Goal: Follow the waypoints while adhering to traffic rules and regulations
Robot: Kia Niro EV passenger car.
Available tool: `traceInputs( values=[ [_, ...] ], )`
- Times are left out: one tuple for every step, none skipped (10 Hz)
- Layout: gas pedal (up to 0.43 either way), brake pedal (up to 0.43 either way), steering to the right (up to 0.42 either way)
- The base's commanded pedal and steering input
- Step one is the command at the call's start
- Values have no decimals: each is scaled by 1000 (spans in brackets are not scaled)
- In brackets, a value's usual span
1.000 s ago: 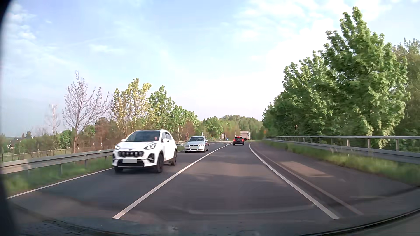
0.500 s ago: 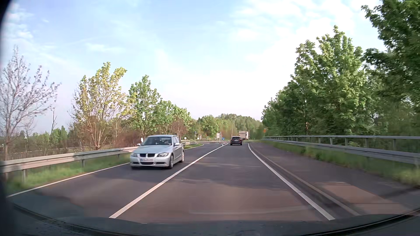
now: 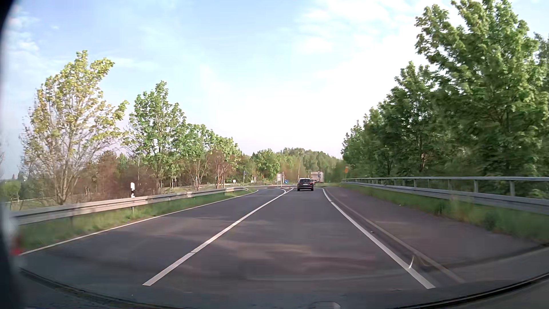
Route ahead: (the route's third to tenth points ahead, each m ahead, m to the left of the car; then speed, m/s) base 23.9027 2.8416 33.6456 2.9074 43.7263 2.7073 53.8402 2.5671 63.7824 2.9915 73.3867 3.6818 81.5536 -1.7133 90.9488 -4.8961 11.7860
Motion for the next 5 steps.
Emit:
traceInputs(
  values=[
    [0, 0, 7],
    [0, 0, 6],
    [0, 0, 6],
    [0, 0, 6],
    [0, 0, 6]
  ],
)
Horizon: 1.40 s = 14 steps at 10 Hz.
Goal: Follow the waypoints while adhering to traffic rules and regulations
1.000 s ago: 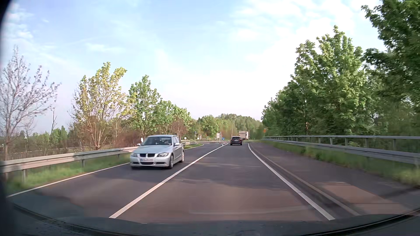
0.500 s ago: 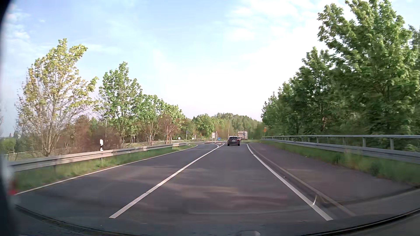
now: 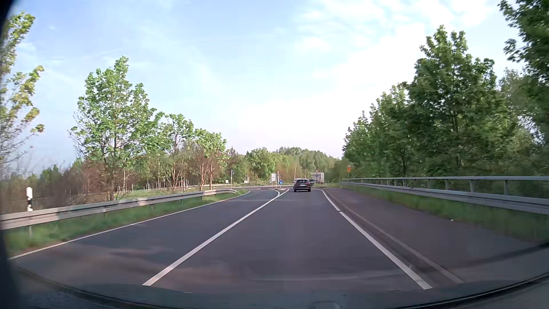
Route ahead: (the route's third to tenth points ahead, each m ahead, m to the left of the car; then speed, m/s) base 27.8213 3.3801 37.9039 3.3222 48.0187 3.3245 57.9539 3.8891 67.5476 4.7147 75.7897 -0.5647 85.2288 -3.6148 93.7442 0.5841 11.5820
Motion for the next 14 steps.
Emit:
traceInputs(
  values=[
    [0, 0, 6],
    [0, 0, 6],
    [0, 0, 6],
    [0, 0, 6],
    [0, 0, 5],
    [0, 0, 4],
    [0, 0, 4],
    [0, 0, 3],
    [0, 0, 1],
    [0, 0, -1],
    [0, 0, -4],
    [0, 0, -5],
    [0, 0, -5],
    [0, 0, -5]
  ],
)
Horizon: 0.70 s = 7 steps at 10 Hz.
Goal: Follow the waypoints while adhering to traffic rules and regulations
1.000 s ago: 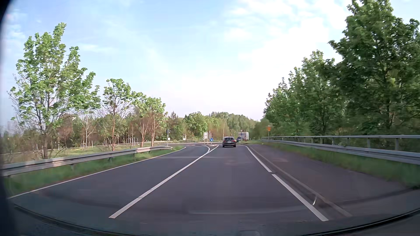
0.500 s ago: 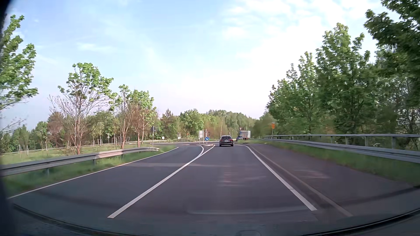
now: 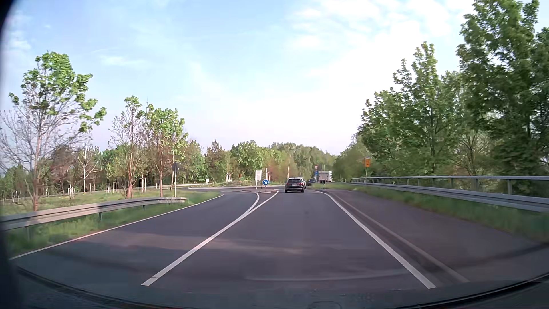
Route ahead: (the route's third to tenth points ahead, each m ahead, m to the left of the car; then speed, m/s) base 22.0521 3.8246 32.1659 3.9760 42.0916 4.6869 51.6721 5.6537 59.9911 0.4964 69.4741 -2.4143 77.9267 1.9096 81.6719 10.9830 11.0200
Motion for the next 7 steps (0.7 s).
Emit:
traceInputs(
  values=[
    [0, 0, -5],
    [0, 0, -5],
    [0, 0, -5],
    [0, 0, -7],
    [0, 0, -9],
    [0, 0, -10],
    [0, 0, -10]
  ],
)
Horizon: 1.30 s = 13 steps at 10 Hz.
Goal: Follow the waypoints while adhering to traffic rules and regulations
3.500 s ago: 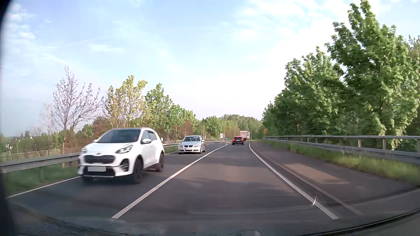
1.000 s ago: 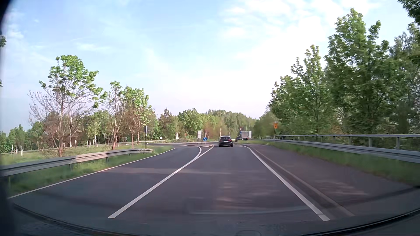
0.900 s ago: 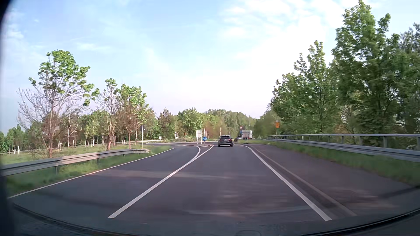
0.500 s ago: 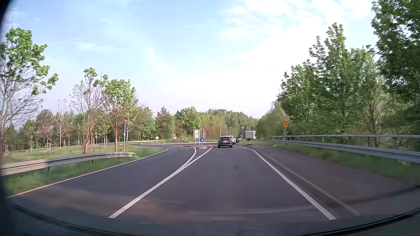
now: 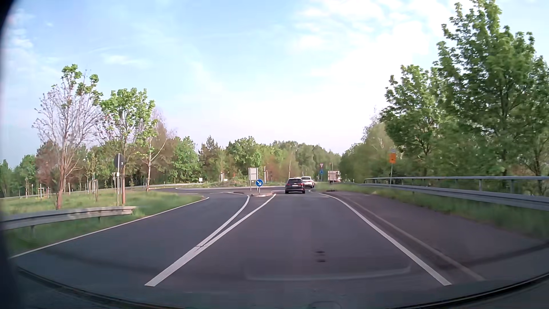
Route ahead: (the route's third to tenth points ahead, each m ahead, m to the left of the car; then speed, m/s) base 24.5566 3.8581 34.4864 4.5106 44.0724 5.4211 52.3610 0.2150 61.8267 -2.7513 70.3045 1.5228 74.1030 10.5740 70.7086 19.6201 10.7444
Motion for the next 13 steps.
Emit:
traceInputs(
  values=[
    [0, 0, -11],
    [0, 0, -11],
    [0, 0, -11],
    [0, 0, -10],
    [0, 6, -10],
    [0, 12, -9],
    [0, 18, -7],
    [0, 24, -6],
    [0, 30, -6],
    [0, 43, -6],
    [0, 49, -6],
    [0, 61, -5],
    [0, 61, -6]
  ],
)
